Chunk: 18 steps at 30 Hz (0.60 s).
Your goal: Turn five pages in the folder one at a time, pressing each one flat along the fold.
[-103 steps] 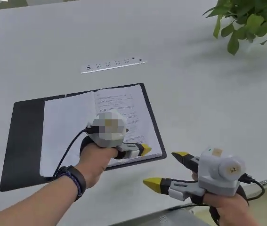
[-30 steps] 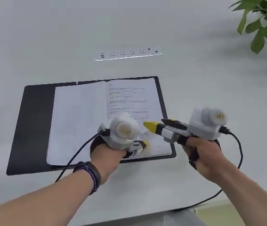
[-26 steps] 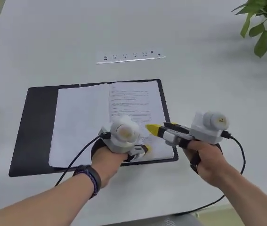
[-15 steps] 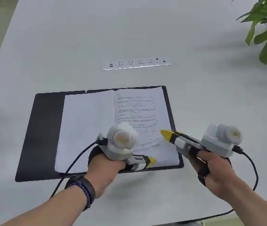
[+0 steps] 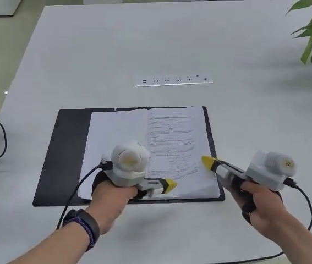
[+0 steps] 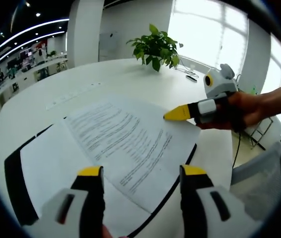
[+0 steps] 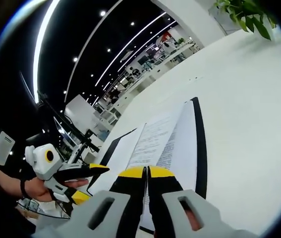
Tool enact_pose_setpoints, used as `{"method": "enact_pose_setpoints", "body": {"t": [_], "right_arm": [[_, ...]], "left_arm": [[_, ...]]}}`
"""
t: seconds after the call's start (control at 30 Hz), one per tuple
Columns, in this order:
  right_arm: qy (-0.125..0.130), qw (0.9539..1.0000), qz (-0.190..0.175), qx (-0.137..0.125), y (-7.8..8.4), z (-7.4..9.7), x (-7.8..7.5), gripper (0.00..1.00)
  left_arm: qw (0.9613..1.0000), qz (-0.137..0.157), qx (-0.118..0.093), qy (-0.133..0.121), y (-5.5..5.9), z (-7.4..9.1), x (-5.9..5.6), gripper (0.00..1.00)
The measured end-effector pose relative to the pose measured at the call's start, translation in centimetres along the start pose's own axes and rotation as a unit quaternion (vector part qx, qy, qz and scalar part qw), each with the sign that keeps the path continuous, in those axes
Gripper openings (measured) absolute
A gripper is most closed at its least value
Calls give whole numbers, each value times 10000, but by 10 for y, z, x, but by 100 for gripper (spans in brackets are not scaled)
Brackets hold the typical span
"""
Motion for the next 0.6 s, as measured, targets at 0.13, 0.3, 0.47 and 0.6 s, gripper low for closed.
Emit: {"method": "enact_pose_setpoints", "body": {"t": [0.13,0.3,0.47,0.6], "right_arm": [[-71,9999,-40,-105,-4,0,6,0],[-159,9998,44,-141,-9,0,17,0],[-234,9995,109,-174,-15,0,30,0],[-302,9991,175,-237,-17,-3,40,0]], "left_arm": [[9999,41,-138,-41,-1,12,2,64],[9996,5,-244,-149,-2,30,4,66],[9986,-9,-418,-312,-4,52,9,67],[9978,-36,-496,-428,-1,69,12,67]]}}
Point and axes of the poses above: the centre of the closed fingertips' face, and the gripper's own axes: z roughly backward along the fingers, x roughly to its left, y roughly out of its underside, the point moved 9 cm from there along z, roughly backward along the fingers, and after that the axes turned 15 degrees about y, right-handed, at the moved point
